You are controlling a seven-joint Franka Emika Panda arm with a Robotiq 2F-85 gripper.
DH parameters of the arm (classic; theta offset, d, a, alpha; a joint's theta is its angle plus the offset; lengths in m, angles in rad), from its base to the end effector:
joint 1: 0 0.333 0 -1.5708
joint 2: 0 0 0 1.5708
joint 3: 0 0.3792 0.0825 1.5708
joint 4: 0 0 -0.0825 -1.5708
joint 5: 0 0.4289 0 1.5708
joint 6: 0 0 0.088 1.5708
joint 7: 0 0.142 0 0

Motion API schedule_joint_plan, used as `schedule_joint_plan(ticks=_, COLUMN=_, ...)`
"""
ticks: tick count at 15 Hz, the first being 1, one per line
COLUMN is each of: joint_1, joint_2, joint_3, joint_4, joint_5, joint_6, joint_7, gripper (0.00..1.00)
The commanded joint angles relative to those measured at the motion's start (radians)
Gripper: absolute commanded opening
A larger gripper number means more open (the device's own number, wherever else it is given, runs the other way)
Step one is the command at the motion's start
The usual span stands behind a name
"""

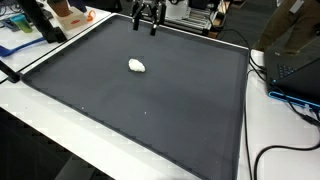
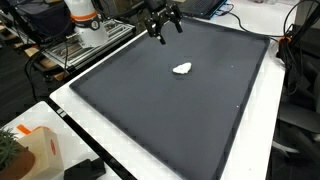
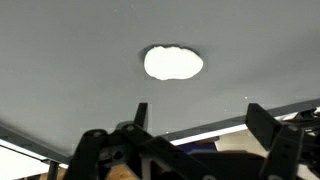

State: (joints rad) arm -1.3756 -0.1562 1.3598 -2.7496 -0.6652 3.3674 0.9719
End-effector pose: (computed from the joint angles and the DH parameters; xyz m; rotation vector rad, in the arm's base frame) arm 0.4563 0.0565 0.2775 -2.9106 0.3615 -0.8957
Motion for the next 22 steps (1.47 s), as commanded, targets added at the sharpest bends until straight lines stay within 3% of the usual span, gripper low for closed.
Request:
schedule_joint_plan(ticks=1, joint_1=-0.136, joint_2=-0.061, joint_3=0.139, joint_4=0.001, joint_5=-0.017, joint_6=0.084, joint_7=0.046, gripper=1.0)
schedule_joint_plan(ticks=6, joint_1=-0.407, joint_2=-0.211, joint_3=0.443, joint_4=0.003, joint_5=0.004, joint_6=0.141, joint_7=0.103, gripper=1.0)
schedule_joint_plan(ticks=9, joint_1=-0.568, joint_2=-0.366, joint_3=0.624, joint_4=0.001, joint_5=0.059, joint_6=0.294, joint_7=0.139, gripper=1.0)
schedule_joint_plan(ticks=10, joint_1=-0.6, joint_2=-0.414, joint_3=0.665, joint_4=0.002, joint_5=0.097, joint_6=0.356, joint_7=0.13, gripper=1.0)
schedule_joint_plan(ticks=11, joint_1=-0.648, joint_2=-0.426, joint_3=0.743, joint_4=-0.004, joint_5=0.225, joint_6=0.398, joint_7=0.03, gripper=1.0)
schedule_joint_plan(ticks=12, joint_1=-0.666, joint_2=-0.516, joint_3=0.76, joint_4=0.025, joint_5=0.203, joint_6=0.471, joint_7=0.111, gripper=1.0)
schedule_joint_plan(ticks=13, joint_1=-0.73, joint_2=-0.515, joint_3=0.864, joint_4=0.024, joint_5=0.342, joint_6=0.503, joint_7=0.004, gripper=1.0)
schedule_joint_plan(ticks=16, joint_1=-0.764, joint_2=-0.614, joint_3=0.95, joint_4=0.055, joint_5=0.483, joint_6=0.62, joint_7=-0.021, gripper=1.0)
schedule_joint_plan(ticks=19, joint_1=-0.708, joint_2=-0.627, joint_3=0.936, joint_4=0.026, joint_5=0.621, joint_6=0.743, joint_7=-0.078, gripper=1.0)
schedule_joint_plan(ticks=22, joint_1=-0.727, joint_2=-0.608, joint_3=0.947, joint_4=0.03, joint_5=0.598, joint_6=0.734, joint_7=-0.074, gripper=1.0)
